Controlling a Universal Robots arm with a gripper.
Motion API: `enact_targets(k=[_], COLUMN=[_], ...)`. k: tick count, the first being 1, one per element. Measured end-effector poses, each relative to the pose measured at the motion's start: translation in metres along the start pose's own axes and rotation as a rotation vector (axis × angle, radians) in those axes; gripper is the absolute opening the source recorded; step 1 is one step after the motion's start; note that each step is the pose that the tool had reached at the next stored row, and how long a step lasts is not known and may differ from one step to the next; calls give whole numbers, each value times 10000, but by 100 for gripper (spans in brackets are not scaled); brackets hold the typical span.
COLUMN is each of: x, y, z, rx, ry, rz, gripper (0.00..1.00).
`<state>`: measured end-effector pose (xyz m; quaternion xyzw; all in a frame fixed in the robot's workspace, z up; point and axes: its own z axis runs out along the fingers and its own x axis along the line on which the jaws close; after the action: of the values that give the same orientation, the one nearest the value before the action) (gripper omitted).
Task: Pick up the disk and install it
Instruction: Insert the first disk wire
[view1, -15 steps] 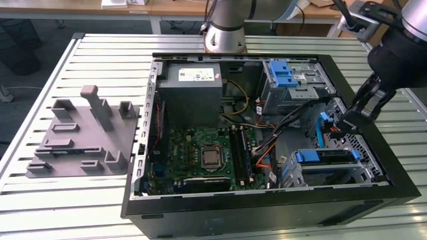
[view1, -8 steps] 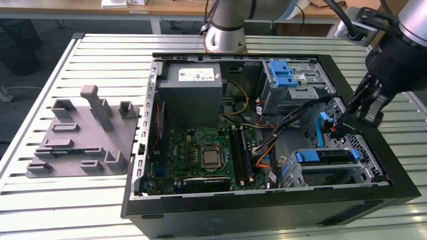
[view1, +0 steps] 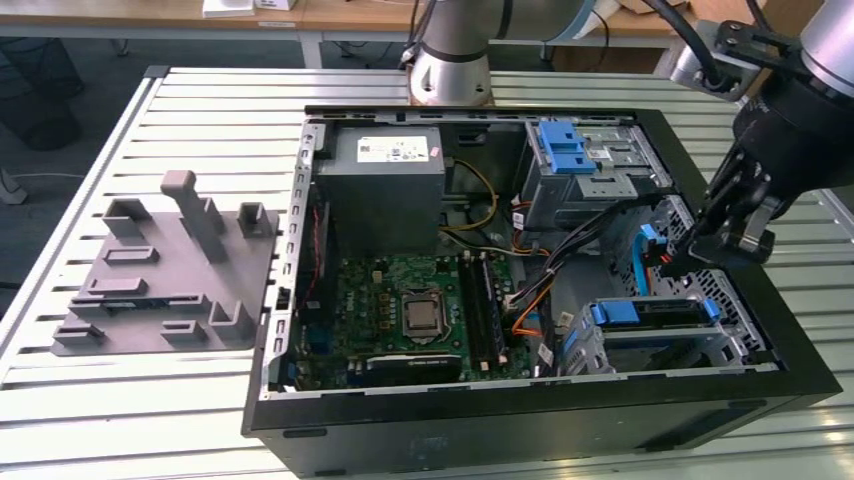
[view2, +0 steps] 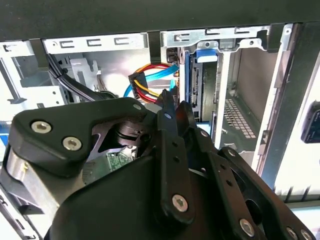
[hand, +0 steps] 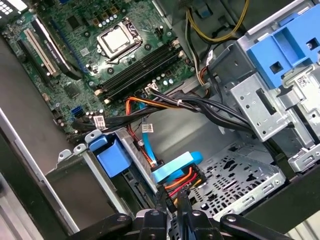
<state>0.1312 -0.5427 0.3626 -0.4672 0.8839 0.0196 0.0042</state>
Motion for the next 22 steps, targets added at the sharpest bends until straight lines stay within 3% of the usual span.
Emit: enact_targets(k=[4, 13, 22], x=[8, 12, 58], y=[-5, -7, -25], z=[-1, 5, 3], rx=[-4, -42, -39], ry=[5, 50, 53], rz=[-218, -1746, -1955], gripper=[24, 24, 24])
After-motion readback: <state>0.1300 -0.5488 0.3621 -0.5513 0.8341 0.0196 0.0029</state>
